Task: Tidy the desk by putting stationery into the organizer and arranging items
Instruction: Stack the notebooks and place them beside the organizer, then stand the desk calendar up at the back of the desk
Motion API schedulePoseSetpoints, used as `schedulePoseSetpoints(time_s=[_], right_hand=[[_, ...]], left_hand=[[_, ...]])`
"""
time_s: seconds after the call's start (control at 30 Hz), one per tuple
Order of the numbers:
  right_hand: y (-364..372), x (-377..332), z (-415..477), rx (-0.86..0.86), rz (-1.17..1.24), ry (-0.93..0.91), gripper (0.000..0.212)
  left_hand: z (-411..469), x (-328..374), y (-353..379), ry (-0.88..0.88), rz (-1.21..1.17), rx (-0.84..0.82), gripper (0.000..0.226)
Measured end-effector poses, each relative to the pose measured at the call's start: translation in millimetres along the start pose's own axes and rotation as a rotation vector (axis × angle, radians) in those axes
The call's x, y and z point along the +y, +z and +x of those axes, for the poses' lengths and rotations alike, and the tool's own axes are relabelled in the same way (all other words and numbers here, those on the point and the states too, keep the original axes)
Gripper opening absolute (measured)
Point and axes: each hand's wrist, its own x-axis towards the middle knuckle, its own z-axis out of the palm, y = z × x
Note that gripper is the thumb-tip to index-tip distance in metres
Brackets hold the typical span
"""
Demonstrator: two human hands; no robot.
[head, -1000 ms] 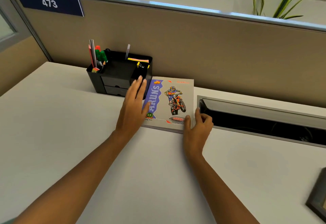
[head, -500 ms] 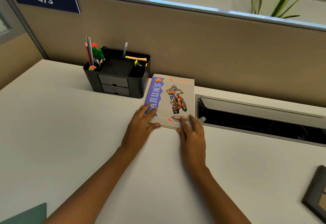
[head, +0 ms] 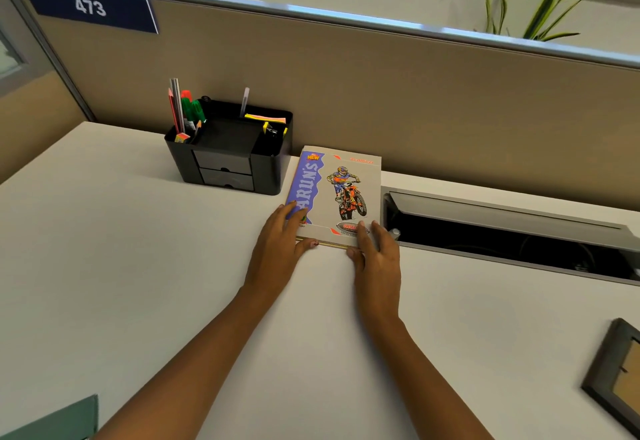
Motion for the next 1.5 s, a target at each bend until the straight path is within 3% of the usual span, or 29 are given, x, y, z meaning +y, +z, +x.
schedulePoseSetpoints(time_s=[0.13,0.23,0.4,0.53,0.67,1.1,1.3,1.5], right_hand=[[-7,-5,-5,0.074,0.063,0.025,0.052],[-19,-5,-15,0.091,0.083,0.034,0.049],[-37,-4,-61,0.018,0.058,0.063,0.048],[-61,-10,-112,-0.035,0.044,0.06,0.043],[-86,-22,-168,-0.079,0.03,0.035,0.041],[-126,-49,-293,-0.167,-0.016,-0.058,0.035],[-125,-71,-316,-0.236,0.028,-0.064,0.034],[-113,-122,-328,-0.415,0.154,-0.103,0.034]], left_hand=[[-13,8,-1,-0.098,0.007,0.014,0.071],[-37,17,-2,-0.105,-0.008,0.048,0.06],[-93,37,-15,-0.138,0.09,0.079,0.049],[-148,53,-31,-0.119,0.227,0.007,0.065],[-204,68,-45,-0.128,0.286,-0.042,0.064],[-352,100,-74,-0.128,0.184,-0.074,0.046],[-396,104,-104,-0.193,-0.073,0.073,0.041],[-424,79,-160,-0.345,-0.035,0.304,0.042]])
